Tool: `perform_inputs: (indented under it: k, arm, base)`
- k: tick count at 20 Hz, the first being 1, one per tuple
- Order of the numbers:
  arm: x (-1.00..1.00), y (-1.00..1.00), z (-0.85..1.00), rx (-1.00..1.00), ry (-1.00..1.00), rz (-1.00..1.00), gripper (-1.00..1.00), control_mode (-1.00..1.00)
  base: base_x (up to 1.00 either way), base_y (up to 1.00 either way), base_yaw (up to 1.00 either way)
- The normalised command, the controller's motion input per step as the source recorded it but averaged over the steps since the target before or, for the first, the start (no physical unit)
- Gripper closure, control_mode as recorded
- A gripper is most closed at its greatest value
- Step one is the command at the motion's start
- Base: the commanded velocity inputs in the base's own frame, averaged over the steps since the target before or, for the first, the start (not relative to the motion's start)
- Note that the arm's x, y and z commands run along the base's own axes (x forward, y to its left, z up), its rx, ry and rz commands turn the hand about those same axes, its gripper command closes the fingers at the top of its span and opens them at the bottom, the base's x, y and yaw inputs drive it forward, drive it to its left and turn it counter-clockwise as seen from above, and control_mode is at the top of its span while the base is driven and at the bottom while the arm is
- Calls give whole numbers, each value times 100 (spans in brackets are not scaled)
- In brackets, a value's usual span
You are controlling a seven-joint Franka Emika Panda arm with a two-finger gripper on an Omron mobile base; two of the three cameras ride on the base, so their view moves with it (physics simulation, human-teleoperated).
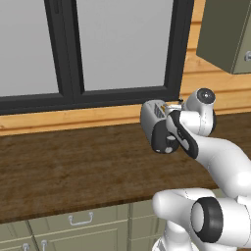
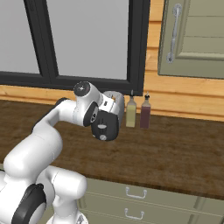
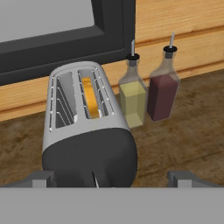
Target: Start the toaster. Once the lever pops up, take the bread to the plate on the dining counter.
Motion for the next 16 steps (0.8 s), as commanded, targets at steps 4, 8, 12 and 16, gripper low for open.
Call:
perform_inputs:
  k: [4, 8, 12, 16]
  arm:
    - [0, 0, 0, 0, 0, 0, -100, -100]
    - [0, 0, 0, 0, 0, 0, -100, -100]
    - [0, 0, 0, 0, 0, 0, -100, -100]
    - [0, 0, 0, 0, 0, 0, -100, -100]
  base:
    - [0, 0, 0]
    - [0, 0, 0]
    - [0, 0, 0]
    - [0, 0, 0]
